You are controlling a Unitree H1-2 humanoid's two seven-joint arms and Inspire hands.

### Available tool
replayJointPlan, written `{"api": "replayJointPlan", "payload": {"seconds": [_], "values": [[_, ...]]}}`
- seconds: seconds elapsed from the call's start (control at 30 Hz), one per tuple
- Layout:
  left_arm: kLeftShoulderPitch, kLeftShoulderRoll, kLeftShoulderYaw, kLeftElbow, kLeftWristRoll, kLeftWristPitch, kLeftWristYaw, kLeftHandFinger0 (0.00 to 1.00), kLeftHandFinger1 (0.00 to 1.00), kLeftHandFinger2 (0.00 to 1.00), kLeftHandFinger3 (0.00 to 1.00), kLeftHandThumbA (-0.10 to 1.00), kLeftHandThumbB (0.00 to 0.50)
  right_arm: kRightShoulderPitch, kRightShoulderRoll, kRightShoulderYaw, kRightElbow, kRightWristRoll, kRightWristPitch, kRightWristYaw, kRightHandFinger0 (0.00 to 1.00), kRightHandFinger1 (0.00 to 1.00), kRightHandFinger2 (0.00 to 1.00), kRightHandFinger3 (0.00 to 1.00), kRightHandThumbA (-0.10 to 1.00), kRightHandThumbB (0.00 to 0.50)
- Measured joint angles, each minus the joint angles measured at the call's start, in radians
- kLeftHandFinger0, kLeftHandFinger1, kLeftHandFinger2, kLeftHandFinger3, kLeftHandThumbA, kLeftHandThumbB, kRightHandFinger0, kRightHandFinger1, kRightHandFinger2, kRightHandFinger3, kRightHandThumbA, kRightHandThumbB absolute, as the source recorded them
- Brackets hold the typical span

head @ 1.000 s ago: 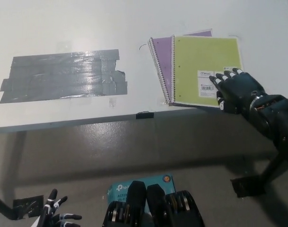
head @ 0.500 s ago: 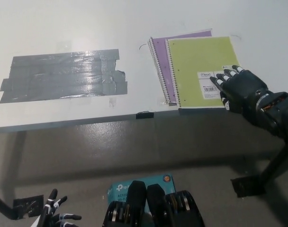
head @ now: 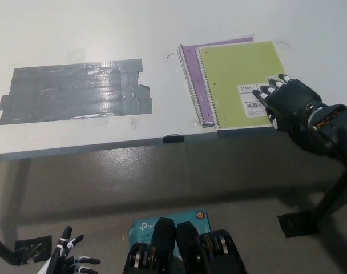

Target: The robot uses its right hand to align two notebooks stacked together until they are fully overlapped

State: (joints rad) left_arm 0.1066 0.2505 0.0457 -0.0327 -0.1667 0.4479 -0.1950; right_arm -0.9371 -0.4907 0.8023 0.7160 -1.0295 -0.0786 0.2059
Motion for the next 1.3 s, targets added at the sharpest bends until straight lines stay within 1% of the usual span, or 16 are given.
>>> {"api": "replayJointPlan", "payload": {"seconds": [0.17,0.2,0.27,0.33,0.47,0.5,0.6,0.7,0.73,0.83,0.93,1.0,1.03,1.1,1.2,1.3], "values": [[-0.002,0.0,-0.003,-0.003,0.0,0.003,-0.001,0.34,0.43,0.49,1.0,1.0,0.5,-0.001,0.011,-0.002,0.003,-0.009,0.0,0.0,1.0,1.0,1.0,1.0,1.0,0.5],[-0.003,0.0,-0.004,-0.005,0.001,0.003,-0.001,0.36,0.44,0.49,1.0,1.0,0.5,-0.003,0.013,-0.002,0.005,-0.01,0.0,0.0,1.0,1.0,1.0,1.0,1.0,0.5],[-0.004,0.0,-0.005,-0.007,0.001,0.003,-0.001,0.37,0.44,0.49,1.0,1.0,0.5,-0.005,0.016,-0.002,0.01,-0.011,0.0,0.0,1.0,1.0,1.0,1.0,1.0,0.5],[-0.006,0.0,-0.006,-0.007,0.0,0.003,-0.001,0.38,0.42,0.46,0.98,1.0,0.5,-0.008,0.019,-0.002,0.016,-0.013,-0.001,-0.001,1.0,1.0,1.0,1.0,1.0,0.5],[-0.006,-0.001,-0.007,-0.011,0.001,0.004,-0.001,0.4,0.43,0.46,0.98,1.0,0.5,-0.02,0.021,0.005,0.028,-0.021,-0.003,-0.002,1.0,1.0,1.0,1.0,1.0,0.5],[-0.006,-0.001,-0.007,-0.013,0.001,0.004,-0.001,0.4,0.45,0.48,1.0,1.0,0.5,-0.023,0.021,0.009,0.03,-0.026,-0.004,-0.002,1.0,1.0,1.0,1.0,1.0,0.5],[-0.006,0.0,-0.013,-0.017,0.002,0.004,-0.001,0.42,0.45,0.51,1.0,1.0,0.5,-0.026,0.021,0.012,0.032,-0.034,-0.009,-0.002,1.0,1.0,1.0,1.0,1.0,0.5],[-0.006,0.0,-0.016,-0.017,0.002,0.004,-0.001,0.42,0.46,0.52,1.0,1.0,0.5,-0.028,0.022,0.012,0.032,-0.039,-0.012,-0.002,1.0,1.0,1.0,1.0,1.0,0.5],[-0.007,-0.001,-0.016,-0.017,0.002,0.004,-0.001,0.39,0.45,0.53,1.0,1.0,0.5,-0.029,0.023,0.012,0.033,-0.04,-0.012,-0.002,1.0,1.0,1.0,1.0,1.0,0.5],[-0.009,-0.001,-0.017,-0.017,0.002,0.004,-0.001,0.38,0.44,0.54,1.0,1.0,0.5,-0.032,0.029,0.011,0.039,-0.042,-0.013,-0.002,1.0,1.0,1.0,1.0,1.0,0.5],[-0.013,-0.001,-0.019,-0.018,0.002,0.005,-0.001,0.41,0.46,0.57,1.0,1.0,0.5,-0.032,0.038,0.005,0.039,-0.042,-0.013,-0.002,1.0,1.0,1.0,1.0,1.0,0.5],[-0.017,-0.001,-0.021,-0.019,0.002,0.005,-0.001,0.42,0.47,0.56,1.0,1.0,0.5,-0.032,0.046,0.003,0.039,-0.042,-0.014,-0.002,1.0,1.0,1.0,1.0,1.0,0.5],[-0.017,0.0,-0.023,-0.019,0.002,0.005,-0.001,0.38,0.44,0.53,1.0,1.0,0.5,-0.033,0.049,0.003,0.039,-0.042,-0.014,-0.002,1.0,1.0,1.0,1.0,1.0,0.5],[-0.017,0.0,-0.026,-0.019,0.003,0.005,-0.001,0.41,0.45,0.52,1.0,1.0,0.5,-0.033,0.057,0.001,0.037,-0.042,-0.014,-0.001,1.0,1.0,1.0,1.0,1.0,0.5],[-0.017,0.0,-0.028,-0.019,0.003,0.004,-0.001,0.4,0.46,0.52,1.0,1.0,0.5,-0.033,0.065,-0.002,0.036,-0.042,-0.014,-0.001,1.0,1.0,1.0,1.0,1.0,0.5],[-0.017,0.0,-0.028,-0.019,0.004,0.004,-0.001,0.36,0.45,0.52,1.0,1.0,0.5,-0.033,0.075,-0.004,0.036,-0.043,-0.014,-0.001,1.0,1.0,1.0,1.0,1.0,0.5]]}}
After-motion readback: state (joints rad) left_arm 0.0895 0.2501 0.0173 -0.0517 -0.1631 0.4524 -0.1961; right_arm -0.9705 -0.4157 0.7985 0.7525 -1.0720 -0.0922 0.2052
